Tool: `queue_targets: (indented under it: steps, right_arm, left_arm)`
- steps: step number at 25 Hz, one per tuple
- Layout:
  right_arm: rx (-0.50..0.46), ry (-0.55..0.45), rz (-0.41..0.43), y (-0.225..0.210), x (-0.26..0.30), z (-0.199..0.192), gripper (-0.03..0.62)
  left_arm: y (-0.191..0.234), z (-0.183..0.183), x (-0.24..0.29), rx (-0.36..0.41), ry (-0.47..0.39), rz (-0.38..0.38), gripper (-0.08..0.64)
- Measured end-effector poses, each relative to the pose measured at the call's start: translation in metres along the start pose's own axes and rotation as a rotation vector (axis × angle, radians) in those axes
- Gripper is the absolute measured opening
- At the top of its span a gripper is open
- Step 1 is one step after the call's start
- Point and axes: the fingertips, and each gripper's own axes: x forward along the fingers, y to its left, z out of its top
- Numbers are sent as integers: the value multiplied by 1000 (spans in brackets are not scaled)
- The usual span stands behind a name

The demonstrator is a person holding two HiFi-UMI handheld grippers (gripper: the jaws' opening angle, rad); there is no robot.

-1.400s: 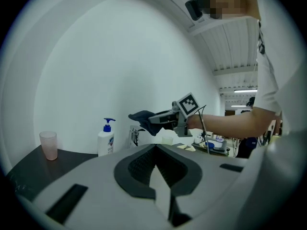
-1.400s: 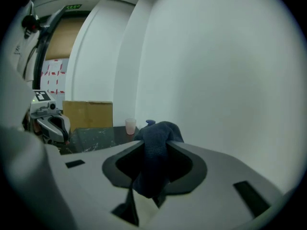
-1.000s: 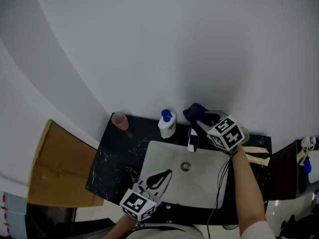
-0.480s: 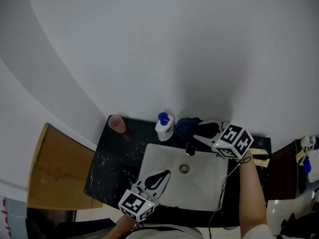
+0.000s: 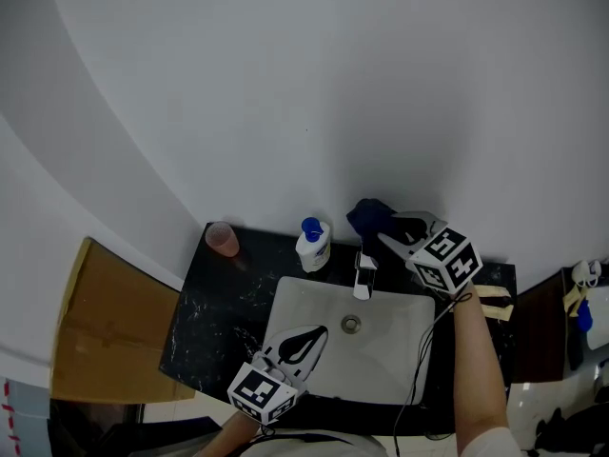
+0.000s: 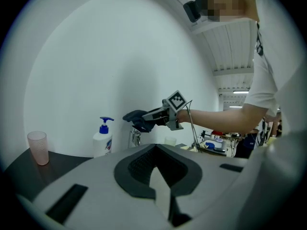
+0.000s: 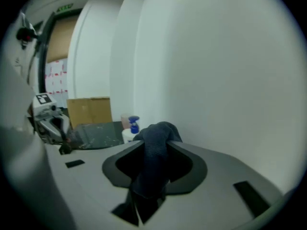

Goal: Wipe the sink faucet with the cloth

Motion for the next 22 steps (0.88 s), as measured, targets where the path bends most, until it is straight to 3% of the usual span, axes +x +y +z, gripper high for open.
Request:
queue_targets:
  steps: [3,5,8,12,14,16,18,20,22]
  right_arm:
    - [-25,5,194,45,-10,2,127]
    - [-79,71,232,60,-5,-9,127]
    - [-72,87,157,47,8,-15,127]
    - [25,74,-40,-6,18,-16,127]
    - [-2,75,-94,-16,11,-14,127]
    - [-29,35,-37,-1,1,-4,127]
    - [-43,17,102,29,-7,1,127]
    - [-83,58,211,55,-9,-4,127]
    - [-120,109,239,64,-3,-13,127]
  left_arm:
    - [1,-3,1,0,-1,-8,2]
    - [-1,-3,3,1,-1,-12,2]
    - [-5,-1,4,2,-7,-18,2]
    - [-5,-2,3,0,-7,-22,2]
    - [-7,-4,2,-3,-5,-24,2]
    - [-7,-5,0,-4,-4,-22,2]
    - [-6,-7,-1,-6,-1,-21,2]
    - [-6,-7,0,-6,-1,-22,2]
    - [-7,-7,2,-6,-1,-22,2]
